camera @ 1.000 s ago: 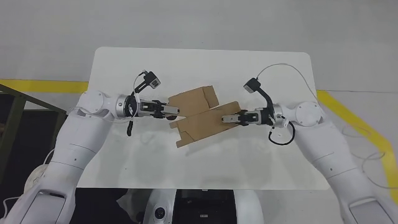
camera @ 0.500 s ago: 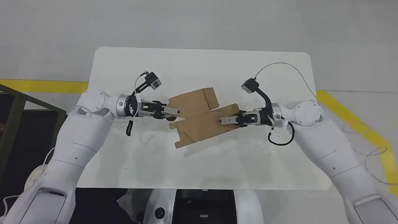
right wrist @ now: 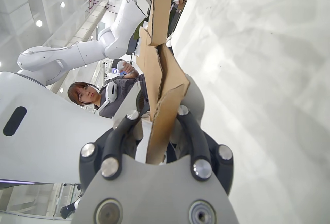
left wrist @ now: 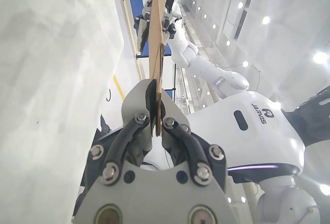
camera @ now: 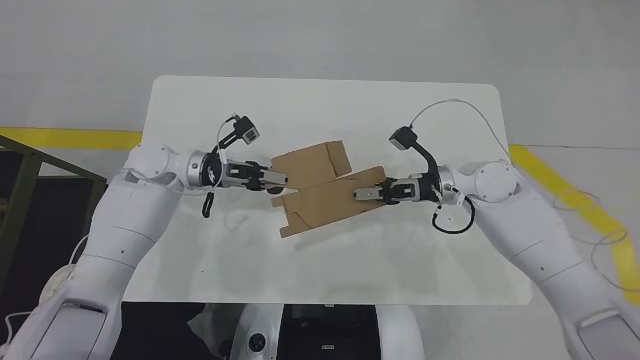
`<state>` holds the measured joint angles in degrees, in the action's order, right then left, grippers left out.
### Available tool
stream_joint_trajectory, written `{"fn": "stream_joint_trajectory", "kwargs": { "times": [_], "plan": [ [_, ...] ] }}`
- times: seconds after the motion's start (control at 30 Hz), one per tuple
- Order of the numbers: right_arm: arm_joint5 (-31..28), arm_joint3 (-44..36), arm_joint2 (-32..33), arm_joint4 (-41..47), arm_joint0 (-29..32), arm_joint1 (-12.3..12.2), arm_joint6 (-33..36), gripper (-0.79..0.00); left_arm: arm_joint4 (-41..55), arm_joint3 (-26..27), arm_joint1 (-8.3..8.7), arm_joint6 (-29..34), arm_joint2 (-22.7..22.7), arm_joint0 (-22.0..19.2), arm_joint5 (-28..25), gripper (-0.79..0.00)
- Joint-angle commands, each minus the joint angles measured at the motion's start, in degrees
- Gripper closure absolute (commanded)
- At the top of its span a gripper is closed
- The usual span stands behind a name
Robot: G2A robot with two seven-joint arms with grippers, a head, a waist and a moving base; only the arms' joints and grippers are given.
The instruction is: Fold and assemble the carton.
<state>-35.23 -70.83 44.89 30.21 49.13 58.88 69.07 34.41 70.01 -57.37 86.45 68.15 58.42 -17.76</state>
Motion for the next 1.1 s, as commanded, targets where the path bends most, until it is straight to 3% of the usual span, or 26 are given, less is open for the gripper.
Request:
{"fn": "stream_joint_trajectory", "kwargs": {
  "times": [0.0,0.13,0.17,0.2,0.23,0.27,0.7,1.07],
  "plan": [
    [0.0,0.3,-0.6,0.2,-0.3,-0.2,0.0,-0.092,0.0,-0.1,0.0,0.1,-0.1,-0.1,0.0,0.0],
    [-0.4,1.2,-1.7,0.1,-1.1,-0.4,-0.4,0.0,0.0,0.1,0.04,0.0,-0.1,-0.1,-0.1,0.0],
    [-0.5,1.3,-2.0,0.2,-1.2,-0.5,-0.5,0.0,0.0,0.0,0.05,-0.1,0.0,-0.1,-0.1,-0.068],
    [-0.6,1.4,-2.3,0.4,-1.3,-0.5,-0.6,0.0,0.0,-0.1,0.07,-0.6,0.1,0.0,-0.1,-0.271],
    [-0.6,1.5,-2.5,0.5,-1.4,-0.6,-0.6,0.0,-0.1,-0.1,0.08,-1.0,0.1,0.0,-0.2,-0.739],
    [-0.7,1.7,-2.7,0.7,-1.6,-0.6,-0.7,0.0,-0.1,0.0,0.1,-1.1,0.2,0.0,-0.2,-0.785],
    [-0.2,5.1,-2.9,4.6,-2.5,-0.4,-0.2,0.0,5.0,1.5,0.67,-3.2,4.1,2.7,-0.8,-0.785],
    [0.3,7.3,-3.8,5.7,-3.0,1.0,0.2,0.0,5.5,3.7,0.57,-5.4,4.2,3.1,-0.2,-0.785]
  ]
}}
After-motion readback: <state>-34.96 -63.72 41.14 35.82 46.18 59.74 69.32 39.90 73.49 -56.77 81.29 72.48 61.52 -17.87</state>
